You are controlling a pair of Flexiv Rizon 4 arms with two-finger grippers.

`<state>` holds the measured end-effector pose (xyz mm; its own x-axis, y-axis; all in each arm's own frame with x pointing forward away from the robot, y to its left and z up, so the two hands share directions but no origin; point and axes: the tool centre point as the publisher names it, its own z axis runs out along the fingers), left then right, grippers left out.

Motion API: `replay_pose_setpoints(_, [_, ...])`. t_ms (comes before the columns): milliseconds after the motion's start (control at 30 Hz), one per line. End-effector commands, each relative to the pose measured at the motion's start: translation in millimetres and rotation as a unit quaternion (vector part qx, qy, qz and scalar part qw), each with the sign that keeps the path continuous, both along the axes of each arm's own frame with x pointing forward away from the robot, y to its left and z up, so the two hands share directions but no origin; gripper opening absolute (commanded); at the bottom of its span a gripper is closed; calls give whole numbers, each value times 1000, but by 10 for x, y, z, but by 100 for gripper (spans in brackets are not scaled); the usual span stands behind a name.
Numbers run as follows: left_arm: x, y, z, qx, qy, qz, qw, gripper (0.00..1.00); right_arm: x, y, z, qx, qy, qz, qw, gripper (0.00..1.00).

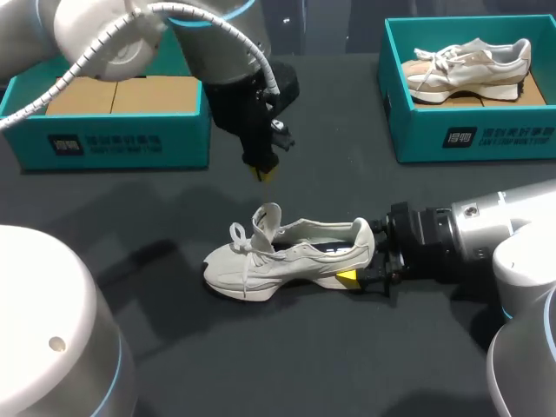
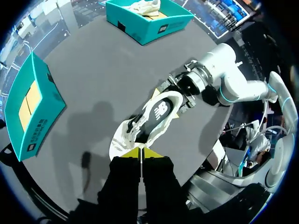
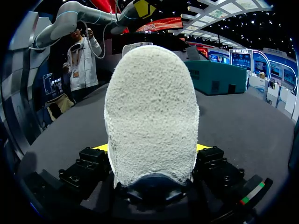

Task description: Take the shoe out of the shoebox, open the shoe tongue, remove and reinsert the insole, then place the shoe into the shoebox

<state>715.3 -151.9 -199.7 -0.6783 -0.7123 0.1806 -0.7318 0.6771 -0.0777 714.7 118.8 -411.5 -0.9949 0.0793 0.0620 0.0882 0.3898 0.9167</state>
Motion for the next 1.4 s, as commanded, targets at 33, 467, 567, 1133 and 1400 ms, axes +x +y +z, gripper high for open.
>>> replay_pose_setpoints(33, [66,-38,10,-5,16,-201,979,0,-4,-6,-4,-1,0,-1,1000,0])
replay_pose_setpoints(467, [-27,-403,-237,-66,-51,-424,902,0,-4,-6,-4,-1,0,-1,1000,0])
replay_pose_setpoints(567, [-14,-411,-277,-63,-48,-447,891,0,-4,-6,-4,-1,0,-1,1000,0])
replay_pose_setpoints(1133, [-90,-682,-830,-35,-24,-492,870,0,-4,-6,-4,-1,0,-1,1000,0])
replay_pose_setpoints(1400, [-78,-732,-957,-32,-27,-489,872,0,-4,-6,-4,-1,0,-1,1000,0])
